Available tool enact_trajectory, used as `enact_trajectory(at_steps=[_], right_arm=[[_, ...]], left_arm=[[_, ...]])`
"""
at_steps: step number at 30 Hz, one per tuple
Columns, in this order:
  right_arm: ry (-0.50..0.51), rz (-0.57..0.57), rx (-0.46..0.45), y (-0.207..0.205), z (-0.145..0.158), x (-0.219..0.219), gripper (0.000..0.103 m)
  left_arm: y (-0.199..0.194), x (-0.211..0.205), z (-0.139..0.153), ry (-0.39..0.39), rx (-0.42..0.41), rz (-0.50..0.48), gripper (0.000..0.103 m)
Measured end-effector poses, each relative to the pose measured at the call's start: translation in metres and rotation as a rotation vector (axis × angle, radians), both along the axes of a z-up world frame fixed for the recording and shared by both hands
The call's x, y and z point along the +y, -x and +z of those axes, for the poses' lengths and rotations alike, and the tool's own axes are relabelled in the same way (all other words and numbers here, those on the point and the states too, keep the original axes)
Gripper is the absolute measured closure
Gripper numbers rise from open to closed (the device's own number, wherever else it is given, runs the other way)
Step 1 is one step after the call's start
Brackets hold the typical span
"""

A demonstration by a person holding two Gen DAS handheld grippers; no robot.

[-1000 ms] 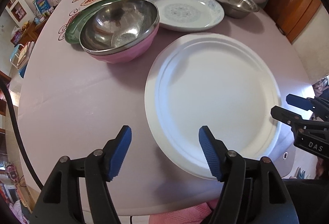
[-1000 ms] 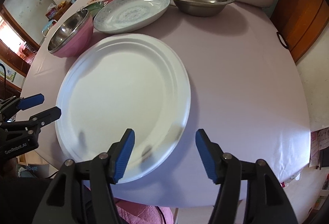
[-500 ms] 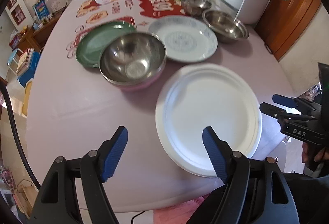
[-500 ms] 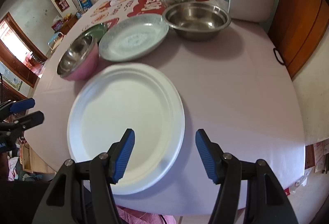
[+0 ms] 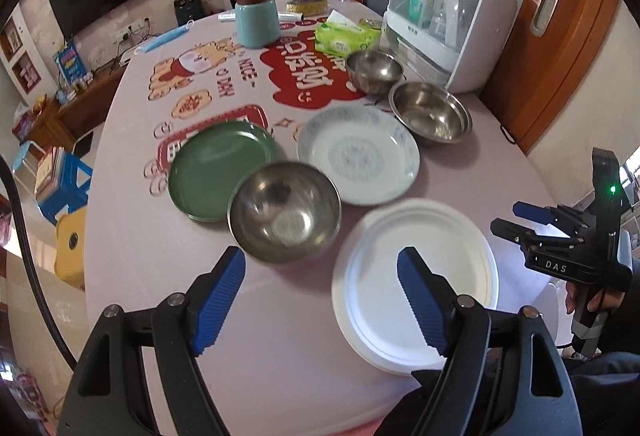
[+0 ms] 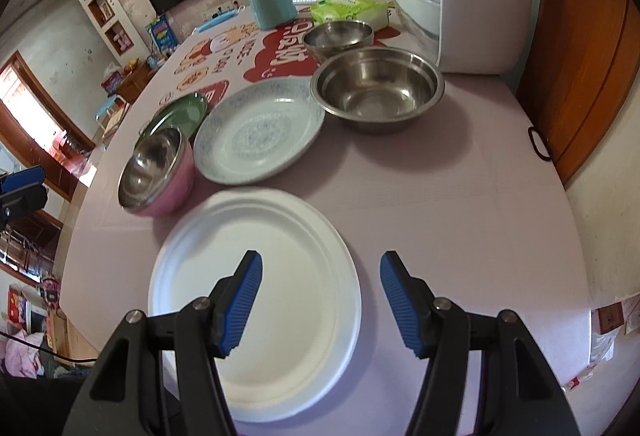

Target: Organize plates and bowls

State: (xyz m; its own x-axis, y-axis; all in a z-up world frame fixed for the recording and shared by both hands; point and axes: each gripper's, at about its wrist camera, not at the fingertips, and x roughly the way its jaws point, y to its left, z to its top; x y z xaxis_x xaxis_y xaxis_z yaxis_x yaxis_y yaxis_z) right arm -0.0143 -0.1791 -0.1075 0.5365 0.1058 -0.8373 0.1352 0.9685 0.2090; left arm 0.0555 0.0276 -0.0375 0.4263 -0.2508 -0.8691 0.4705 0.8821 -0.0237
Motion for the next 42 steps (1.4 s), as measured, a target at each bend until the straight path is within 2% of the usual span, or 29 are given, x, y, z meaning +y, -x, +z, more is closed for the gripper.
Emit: enact_trajectory(at_steps=[9, 14, 23, 31, 42], right_arm=[[-0.053, -0.079, -0.028, -0.014, 0.004, 0.004, 0.041], [-0.111, -0.133, -0.048, -0.020, 0.006, 0.008, 0.041], [-0.134, -0.211, -0.077, -0.038, 0.004, 0.016, 0.041], [-0.161, -0.291, -0.086, -0.056, -0.007, 0.016, 0.041], [-0.286, -0.396, -0.066, -0.083, -0.040, 0.010, 0.041]], left_arm=[[-0.050, 0.007, 0.028, 0.011, -0.006, -0.048, 0.025], [-0.076, 0.004, 0.036, -0.014, 0.003, -0.101, 0.025], [-0.129, -0.013, 0.044, -0.074, -0.030, -0.215, 0.025], [-0.175, -0.030, 0.023, -0.073, -0.007, -0.281, 0.025], [-0.233, -0.049, -0.041, -0.039, 0.153, -0.280, 0.025]])
